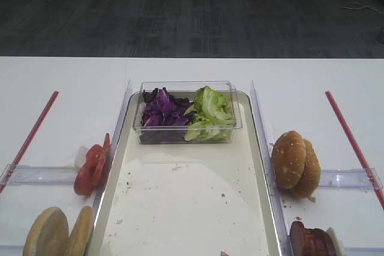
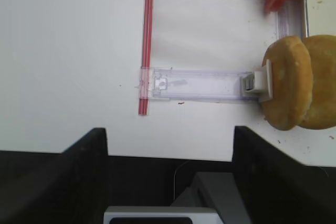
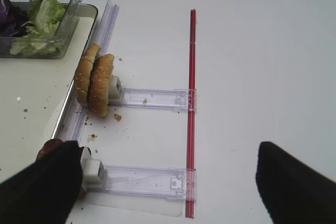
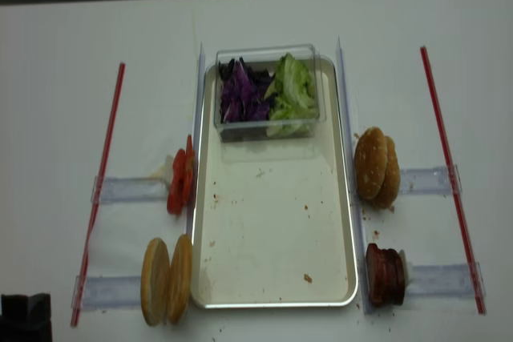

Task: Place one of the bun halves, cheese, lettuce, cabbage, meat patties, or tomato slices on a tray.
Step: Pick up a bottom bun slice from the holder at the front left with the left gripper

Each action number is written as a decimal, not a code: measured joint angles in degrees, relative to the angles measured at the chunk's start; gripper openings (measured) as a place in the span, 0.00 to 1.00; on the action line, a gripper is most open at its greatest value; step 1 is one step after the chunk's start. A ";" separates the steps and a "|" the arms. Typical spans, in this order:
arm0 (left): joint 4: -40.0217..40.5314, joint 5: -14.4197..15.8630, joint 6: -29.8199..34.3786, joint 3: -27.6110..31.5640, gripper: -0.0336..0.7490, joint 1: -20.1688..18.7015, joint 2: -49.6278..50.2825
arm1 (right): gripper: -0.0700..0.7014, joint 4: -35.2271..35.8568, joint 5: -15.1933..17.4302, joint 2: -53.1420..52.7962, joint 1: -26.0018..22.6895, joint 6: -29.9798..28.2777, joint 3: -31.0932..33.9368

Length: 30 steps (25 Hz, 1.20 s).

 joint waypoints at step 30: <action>-1.50 -1.27 1.61 0.00 0.61 0.00 22.53 | 0.95 0.00 0.00 0.00 0.00 0.00 0.00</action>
